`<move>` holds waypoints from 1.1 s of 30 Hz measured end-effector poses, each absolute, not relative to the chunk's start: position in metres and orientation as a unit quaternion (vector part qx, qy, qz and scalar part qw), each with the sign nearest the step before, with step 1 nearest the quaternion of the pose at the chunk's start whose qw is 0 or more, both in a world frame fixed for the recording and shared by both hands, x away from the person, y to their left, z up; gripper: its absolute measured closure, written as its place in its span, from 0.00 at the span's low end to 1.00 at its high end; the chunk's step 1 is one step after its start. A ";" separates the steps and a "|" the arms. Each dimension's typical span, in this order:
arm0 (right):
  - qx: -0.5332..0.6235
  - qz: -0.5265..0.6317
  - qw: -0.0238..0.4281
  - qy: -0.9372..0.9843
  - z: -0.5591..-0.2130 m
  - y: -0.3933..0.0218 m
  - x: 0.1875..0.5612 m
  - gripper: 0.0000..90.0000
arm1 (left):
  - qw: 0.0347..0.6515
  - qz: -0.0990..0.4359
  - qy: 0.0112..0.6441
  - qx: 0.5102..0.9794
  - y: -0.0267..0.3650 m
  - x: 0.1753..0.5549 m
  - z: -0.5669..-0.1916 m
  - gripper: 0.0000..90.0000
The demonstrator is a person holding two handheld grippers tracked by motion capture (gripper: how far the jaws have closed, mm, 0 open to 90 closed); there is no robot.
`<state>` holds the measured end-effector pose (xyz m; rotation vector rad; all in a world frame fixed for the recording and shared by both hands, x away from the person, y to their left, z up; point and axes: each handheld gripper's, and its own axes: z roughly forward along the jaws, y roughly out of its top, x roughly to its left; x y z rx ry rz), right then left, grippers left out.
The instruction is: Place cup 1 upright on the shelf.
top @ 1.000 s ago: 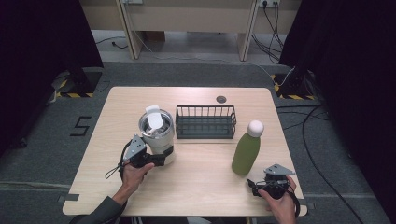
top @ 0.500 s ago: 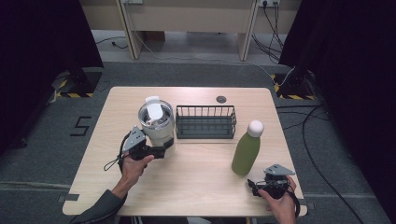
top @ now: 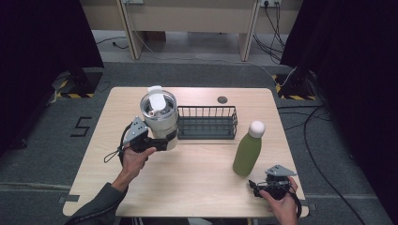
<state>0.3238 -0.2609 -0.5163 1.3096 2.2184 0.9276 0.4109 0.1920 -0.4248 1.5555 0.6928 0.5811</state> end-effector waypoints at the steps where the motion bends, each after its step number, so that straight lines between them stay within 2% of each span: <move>1: 0.469 0.331 0.200 0.794 -0.516 -0.261 0.324 0.10 | 0.621 0.254 0.299 0.678 0.191 0.411 -0.423 0.12; 19: 0.468 0.331 0.201 0.794 -0.516 -0.261 0.324 0.10 | 0.635 0.250 0.285 0.673 0.170 0.429 -0.388 0.12; 33: 0.468 0.331 0.201 0.794 -0.516 -0.261 0.324 0.10 | 0.630 0.249 0.290 0.676 0.160 0.452 -0.383 0.12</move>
